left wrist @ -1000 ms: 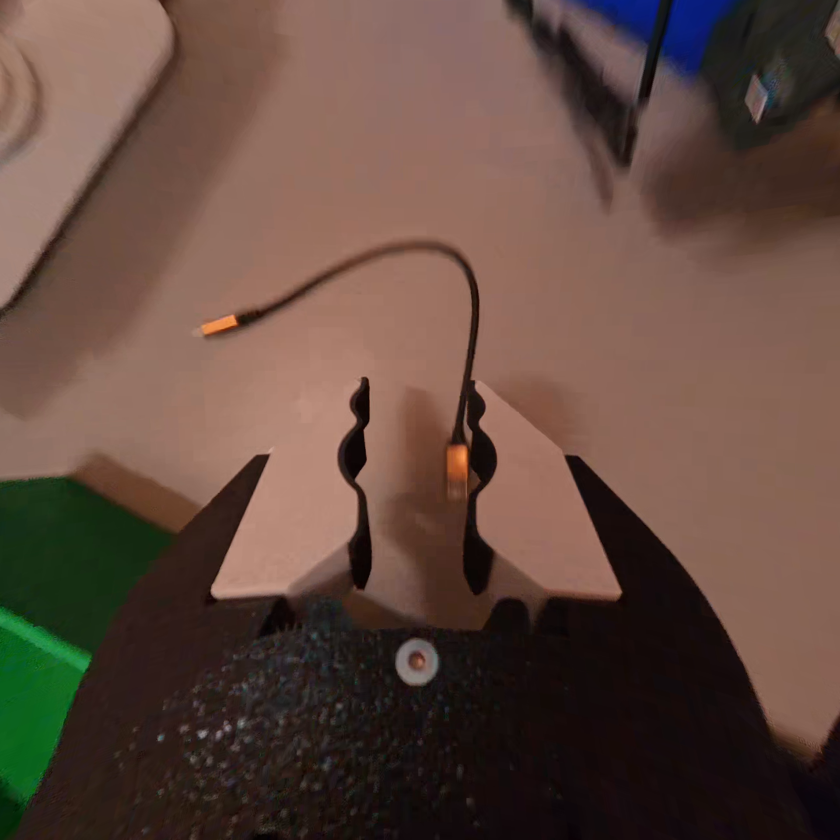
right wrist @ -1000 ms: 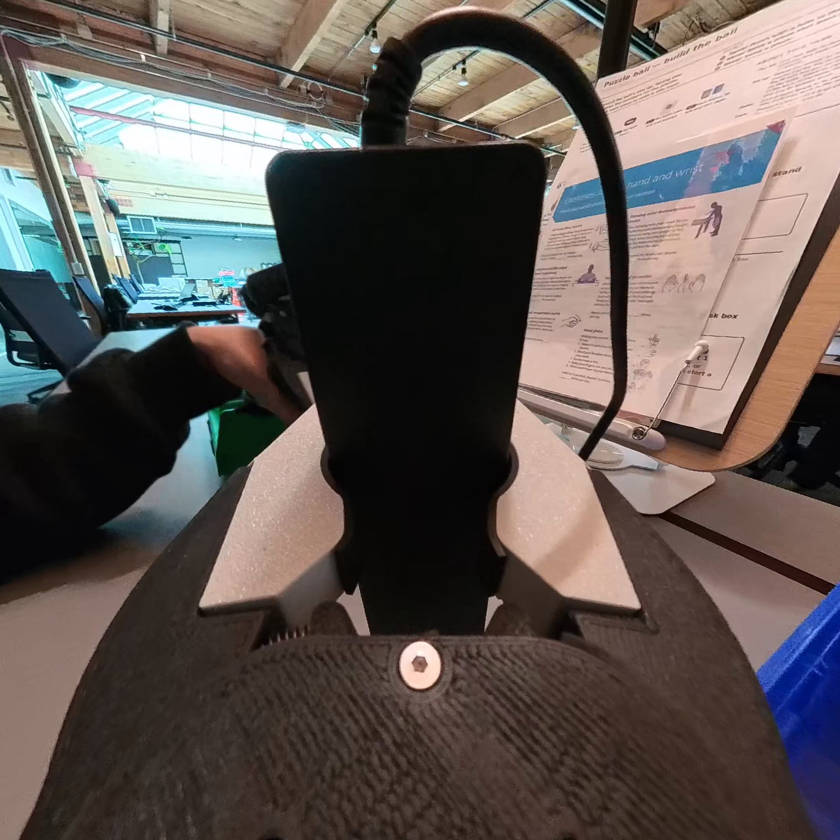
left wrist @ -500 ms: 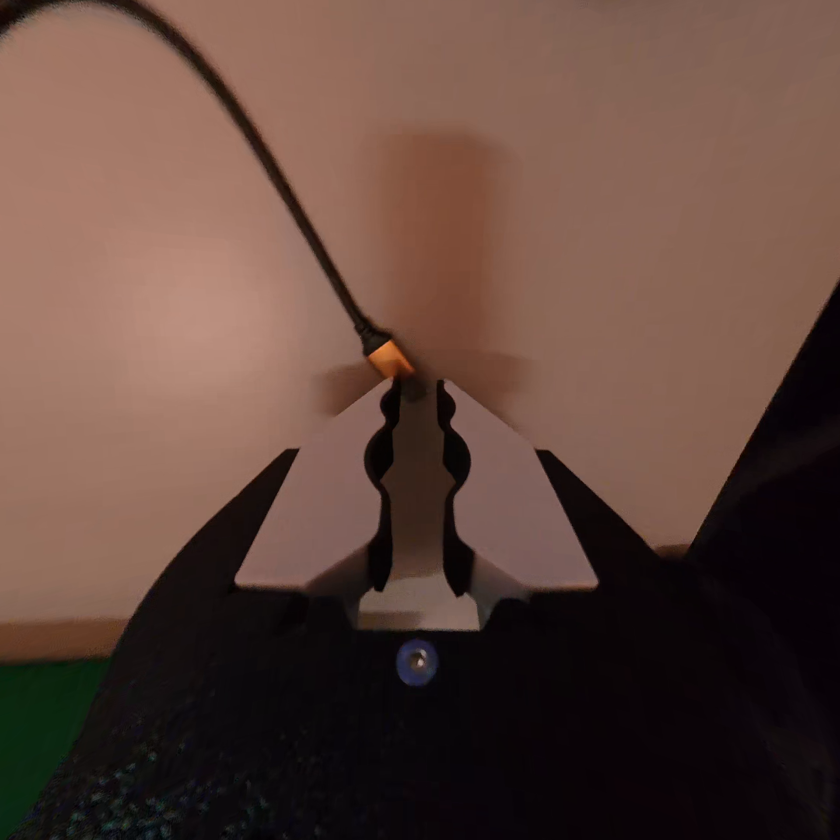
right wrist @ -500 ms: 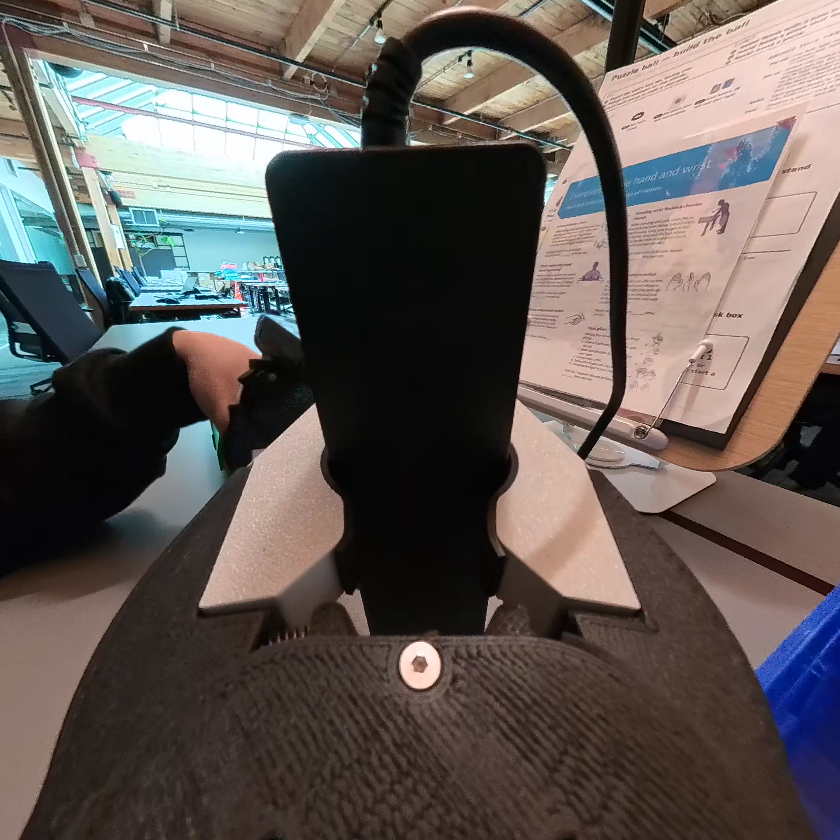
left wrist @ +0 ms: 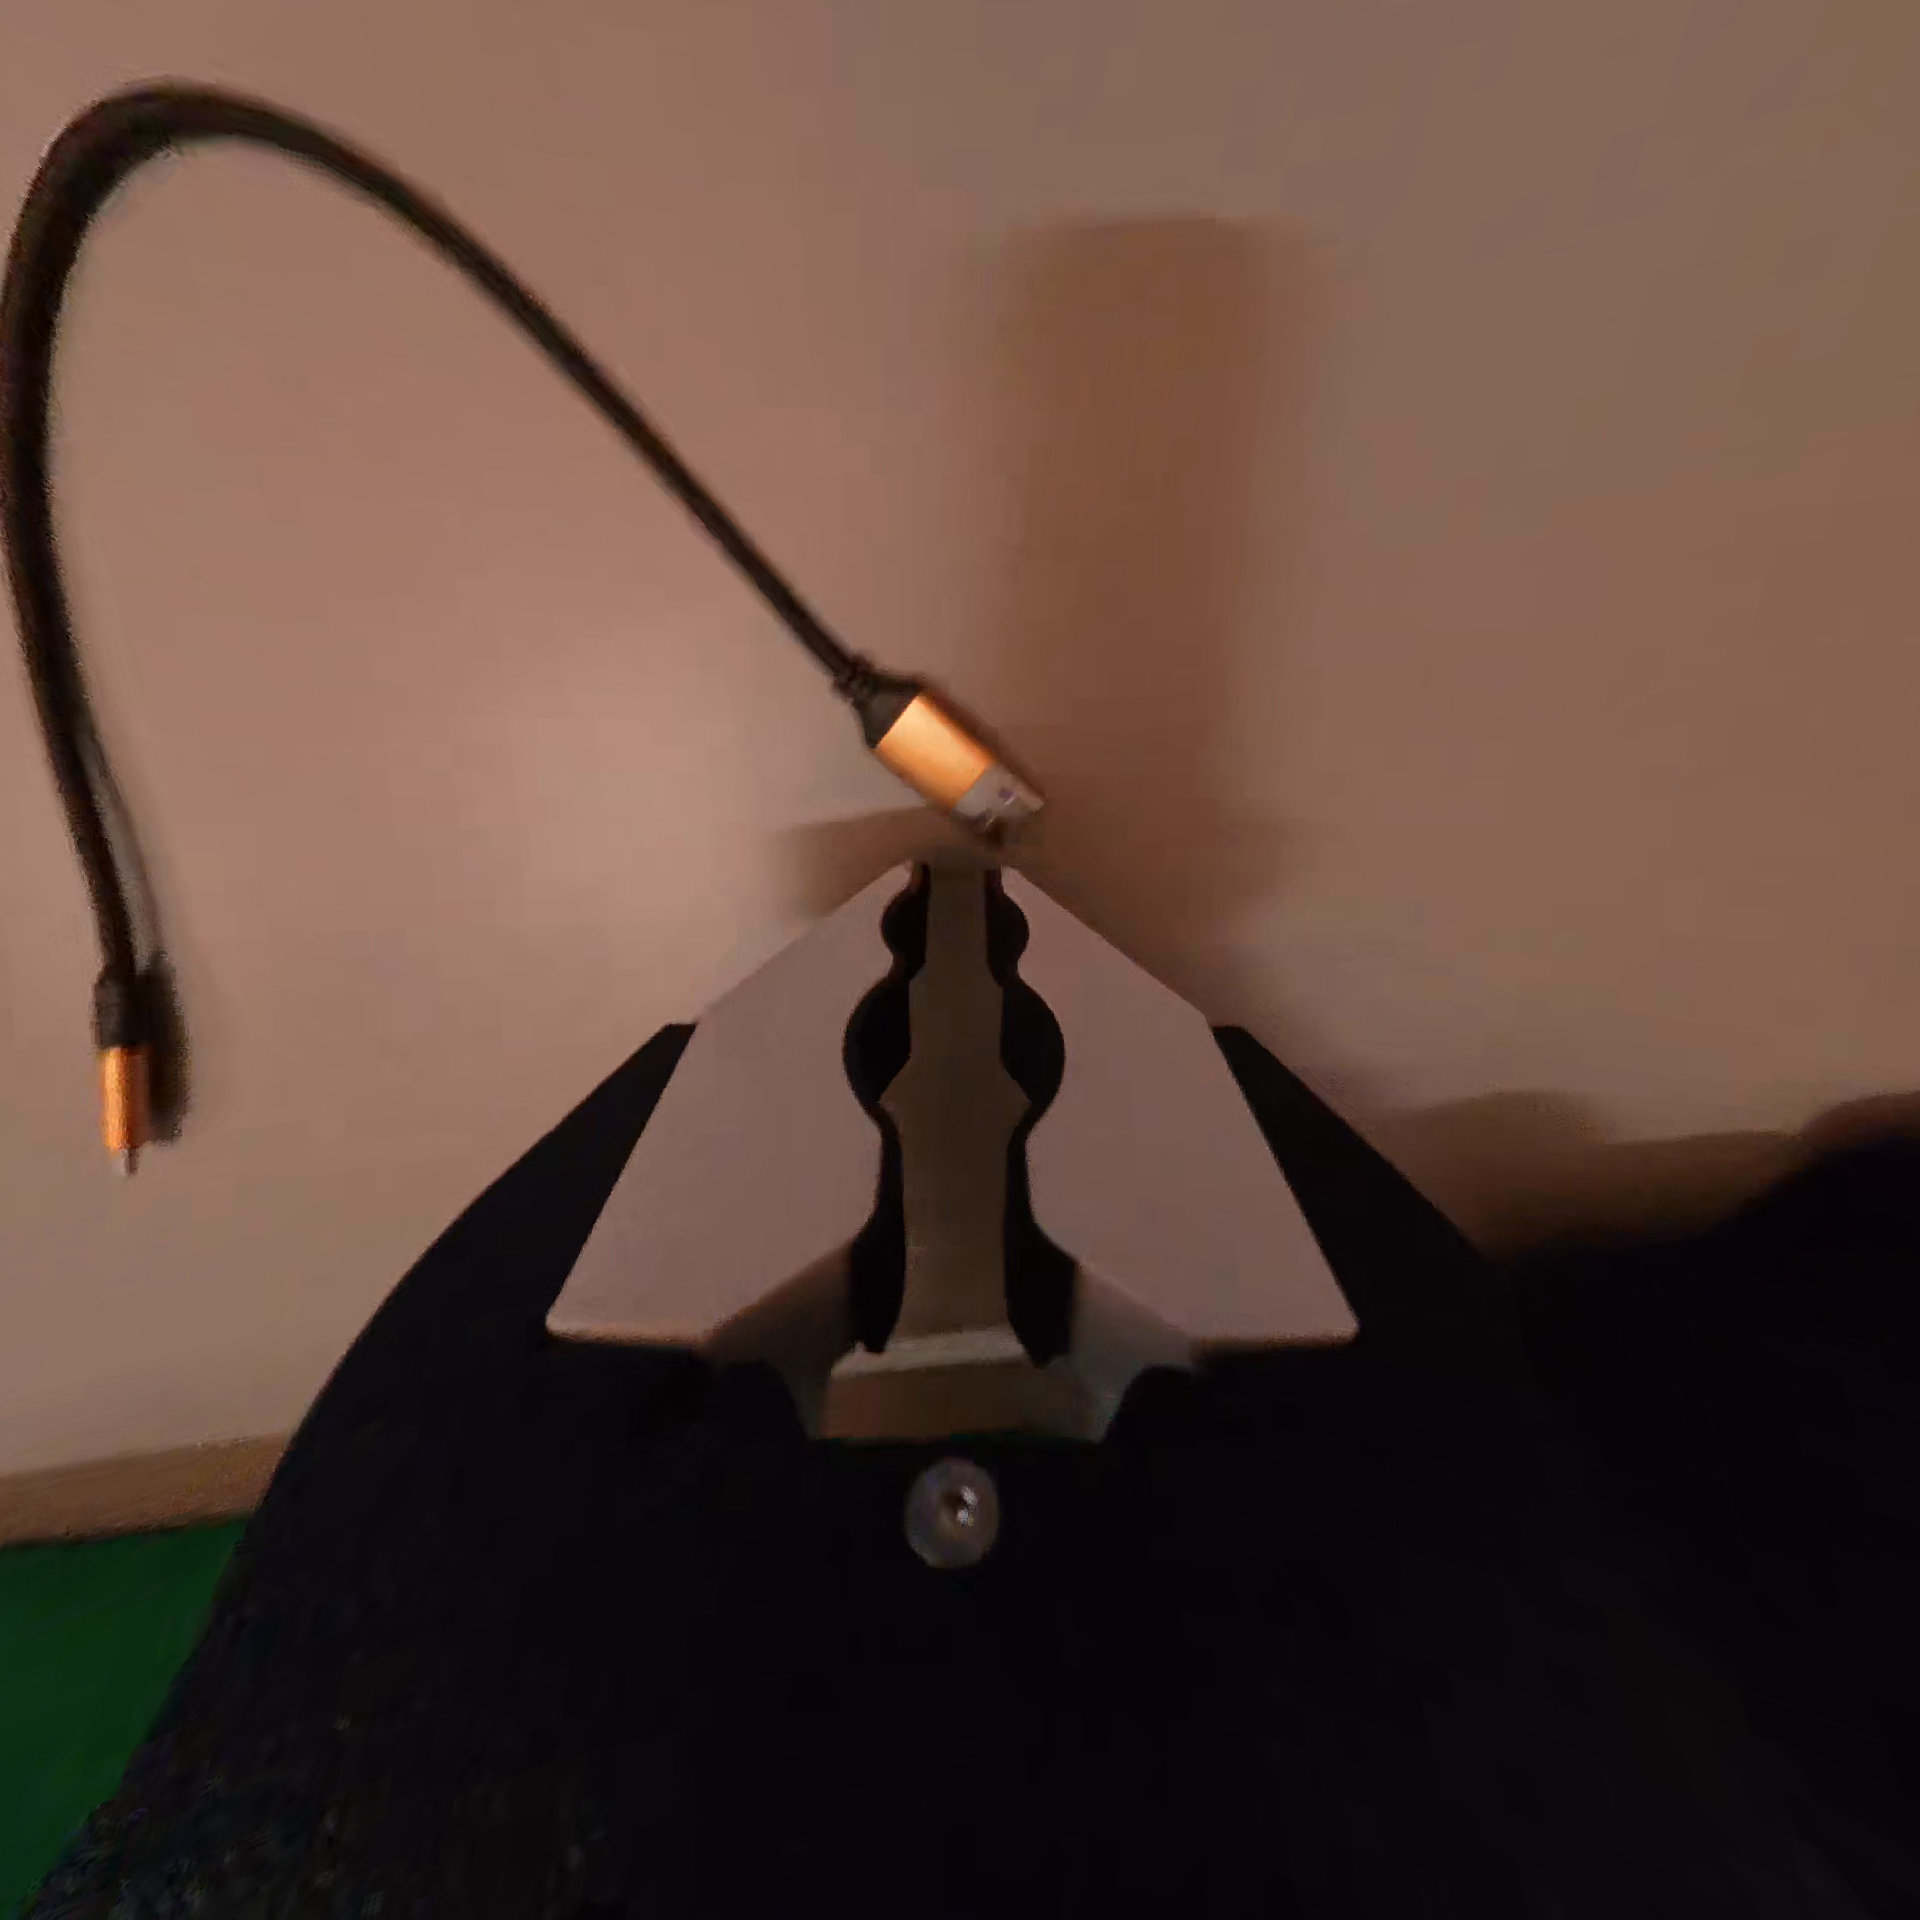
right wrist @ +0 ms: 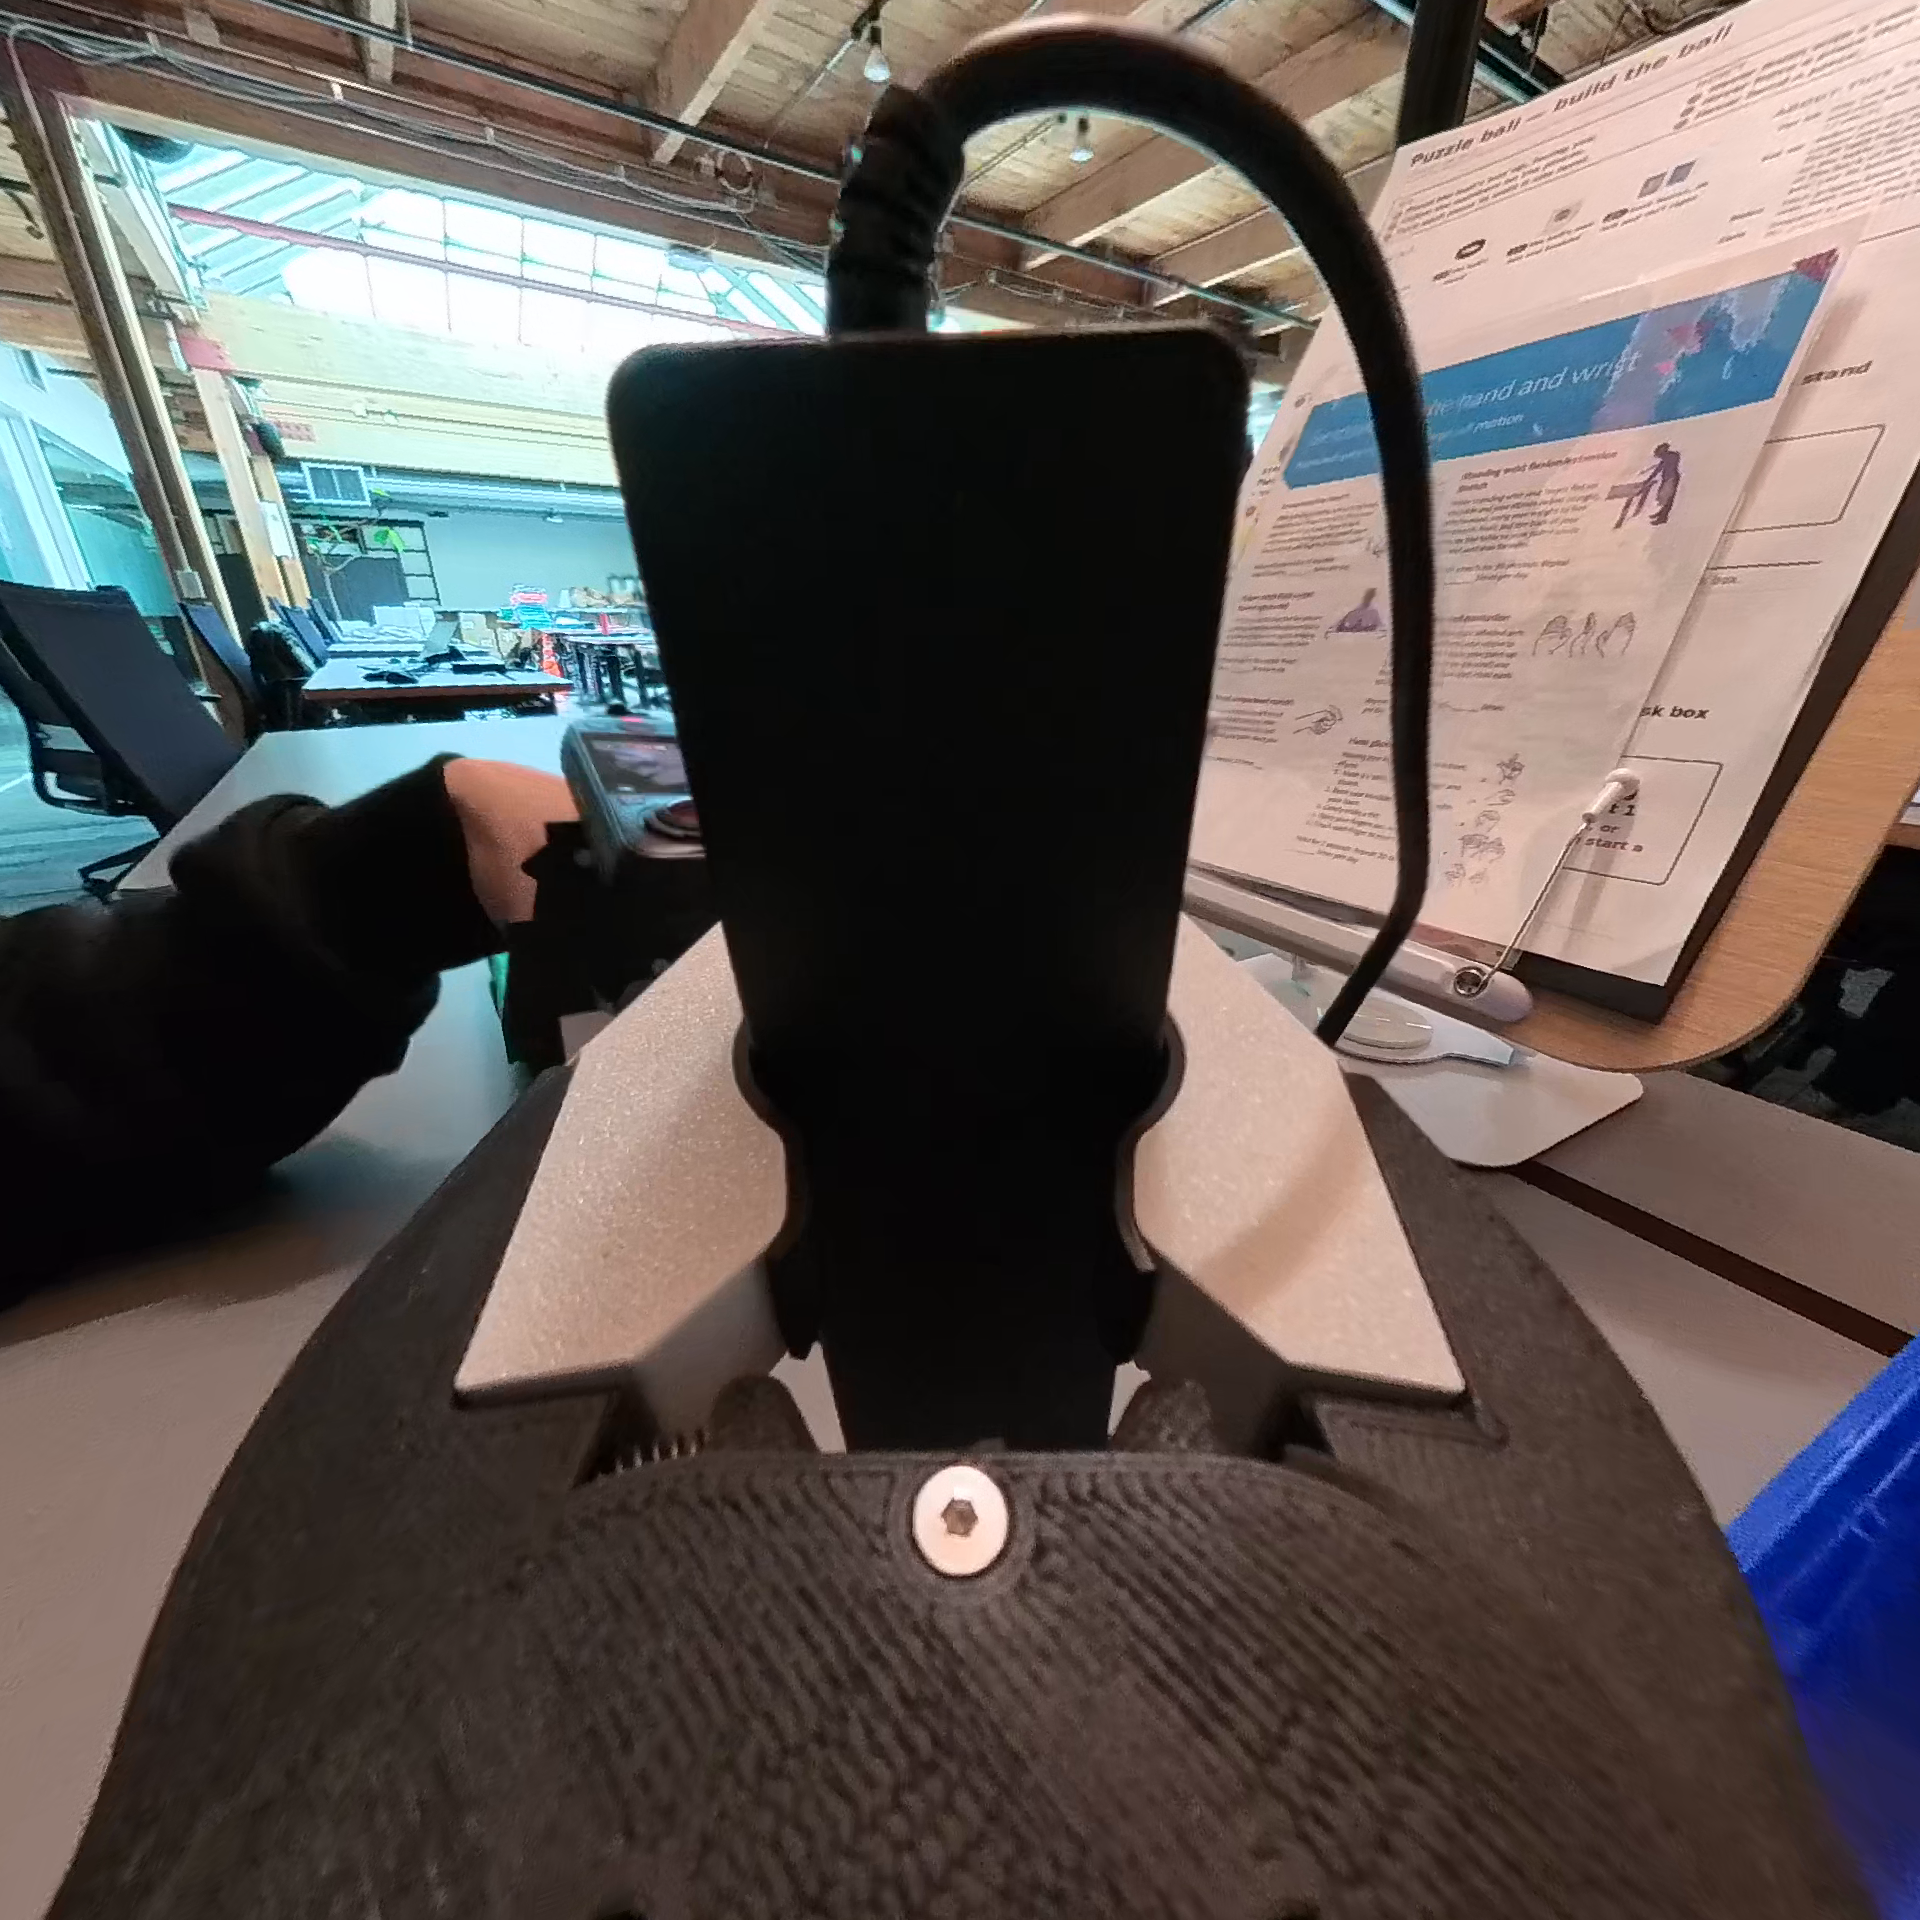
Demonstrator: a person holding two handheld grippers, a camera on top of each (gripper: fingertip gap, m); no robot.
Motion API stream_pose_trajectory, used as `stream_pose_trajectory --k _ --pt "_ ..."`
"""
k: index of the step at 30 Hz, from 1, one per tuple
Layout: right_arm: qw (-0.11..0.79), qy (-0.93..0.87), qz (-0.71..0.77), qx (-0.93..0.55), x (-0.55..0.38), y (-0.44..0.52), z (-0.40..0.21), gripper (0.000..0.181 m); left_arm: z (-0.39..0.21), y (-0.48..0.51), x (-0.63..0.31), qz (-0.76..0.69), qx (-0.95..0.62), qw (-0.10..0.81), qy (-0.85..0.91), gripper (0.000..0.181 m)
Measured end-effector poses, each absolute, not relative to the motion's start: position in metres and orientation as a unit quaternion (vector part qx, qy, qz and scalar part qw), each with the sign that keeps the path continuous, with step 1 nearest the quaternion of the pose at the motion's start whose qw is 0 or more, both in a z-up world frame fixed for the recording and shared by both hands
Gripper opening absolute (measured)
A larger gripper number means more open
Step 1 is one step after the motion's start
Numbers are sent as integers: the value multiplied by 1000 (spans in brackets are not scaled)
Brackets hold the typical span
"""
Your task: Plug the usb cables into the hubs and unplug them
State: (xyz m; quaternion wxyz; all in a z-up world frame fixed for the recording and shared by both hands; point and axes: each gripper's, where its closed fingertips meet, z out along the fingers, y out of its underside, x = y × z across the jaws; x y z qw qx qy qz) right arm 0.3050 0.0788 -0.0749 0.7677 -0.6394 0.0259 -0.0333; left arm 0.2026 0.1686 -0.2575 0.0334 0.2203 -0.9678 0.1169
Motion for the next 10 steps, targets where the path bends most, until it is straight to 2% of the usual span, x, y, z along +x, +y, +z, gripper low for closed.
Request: stream_pose_trajectory --k 1,5,10 --pt "769 26 -29 -639 305 79 -75 62 -258 160 200 127 204 42 -970 6" --pt "768 27 -15 -640 306 77 -77 62 -259 128 193 161 142 62 -975 2" --pt "767 40 -7 -641 312 75 -80 62 -241 97 209 254 107 22 -961 6"
